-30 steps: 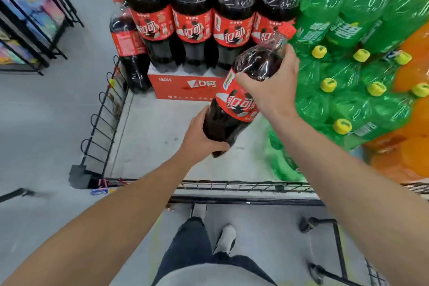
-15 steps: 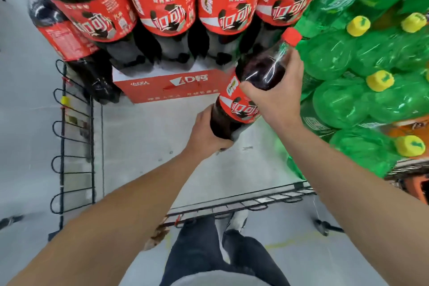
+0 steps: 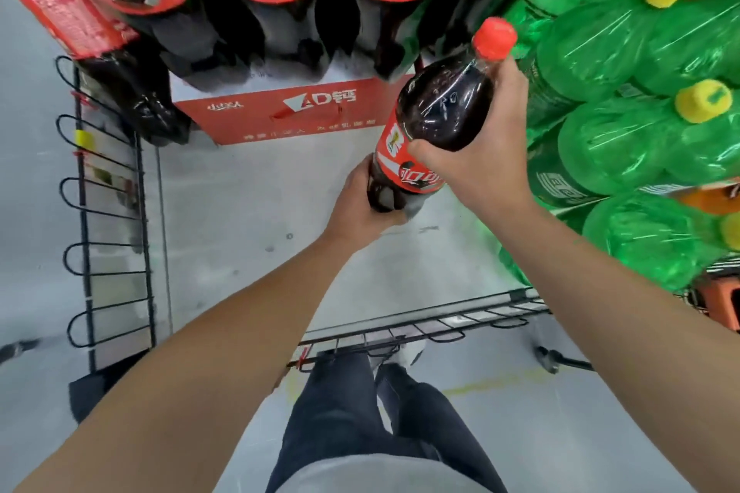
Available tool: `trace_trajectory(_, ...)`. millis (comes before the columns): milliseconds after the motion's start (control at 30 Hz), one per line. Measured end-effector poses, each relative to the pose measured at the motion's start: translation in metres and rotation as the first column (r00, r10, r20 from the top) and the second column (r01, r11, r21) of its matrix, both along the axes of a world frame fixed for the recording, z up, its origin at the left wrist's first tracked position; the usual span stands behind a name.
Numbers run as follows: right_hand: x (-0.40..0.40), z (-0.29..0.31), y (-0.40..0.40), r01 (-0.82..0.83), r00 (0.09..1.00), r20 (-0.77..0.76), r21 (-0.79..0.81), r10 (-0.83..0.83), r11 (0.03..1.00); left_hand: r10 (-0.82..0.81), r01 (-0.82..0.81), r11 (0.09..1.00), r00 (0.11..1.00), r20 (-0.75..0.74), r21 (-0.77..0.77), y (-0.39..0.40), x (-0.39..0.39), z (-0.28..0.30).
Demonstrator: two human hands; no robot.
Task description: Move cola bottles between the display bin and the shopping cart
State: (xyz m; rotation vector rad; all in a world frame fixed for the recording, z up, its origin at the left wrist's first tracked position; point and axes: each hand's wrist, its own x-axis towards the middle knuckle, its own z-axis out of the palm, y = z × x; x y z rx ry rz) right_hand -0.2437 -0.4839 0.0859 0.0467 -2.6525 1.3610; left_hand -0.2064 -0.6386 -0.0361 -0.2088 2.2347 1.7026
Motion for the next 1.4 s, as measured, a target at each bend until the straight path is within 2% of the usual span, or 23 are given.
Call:
trace_trajectory(133, 0.013, 0.006, -0.005, -0.102, 0.994, 0.035, -0.004, 0.102, 0.995, 0.010, -0.012, 1.000, 0.997, -0.075, -0.029, -0.023, 0.007, 0.036)
trace_trajectory(267, 0.028, 0.017, -0.002, -0.261, 0.962, 0.078, 0.002, 0.260, 0.965, -0.028, 0.036, 0.999, 0.975, -0.219, 0.034, -0.035, 0.009, 0.076)
trace_trajectory(400, 0.038, 0.020, 0.007, -0.340, 0.935, 0.116, 0.026, 0.335, 0.940, -0.015, 0.036, 0.992, 0.985, -0.171, 0.120, -0.044, 0.016, 0.097)
trace_trajectory(533, 0.042, 0.017, 0.007, -0.288, 0.918, 0.267, -0.060, 0.293, 0.956, -0.067, 0.082, 0.981, 0.993, -0.094, 0.177, -0.045, 0.013, 0.103)
trace_trajectory(633, 0.039, 0.019, 0.009, -0.248, 0.917, 0.296, -0.110, 0.269, 0.963, -0.004, 0.023, 0.976, 0.996, -0.086, 0.217, -0.032, 0.013, 0.105)
trace_trajectory(867, 0.005, 0.025, 0.034, -0.229, 0.942, 0.258, 0.025, 0.215, 0.973, 0.141, -0.097, 0.955, 0.980, -0.141, 0.281, 0.015, -0.012, 0.108)
trace_trajectory(1133, -0.041, 0.029, 0.056, -0.131, 0.976, 0.190, 0.123, 0.106, 0.984, 0.117, -0.071, 0.957, 0.981, -0.153, 0.280, 0.048, -0.068, 0.097)
trace_trajectory(1400, -0.043, 0.032, 0.061, -0.094, 0.984, 0.168, 0.209, 0.059, 0.974, 0.071, -0.026, 0.973, 0.979, -0.189, 0.230, 0.052, -0.078, 0.088)
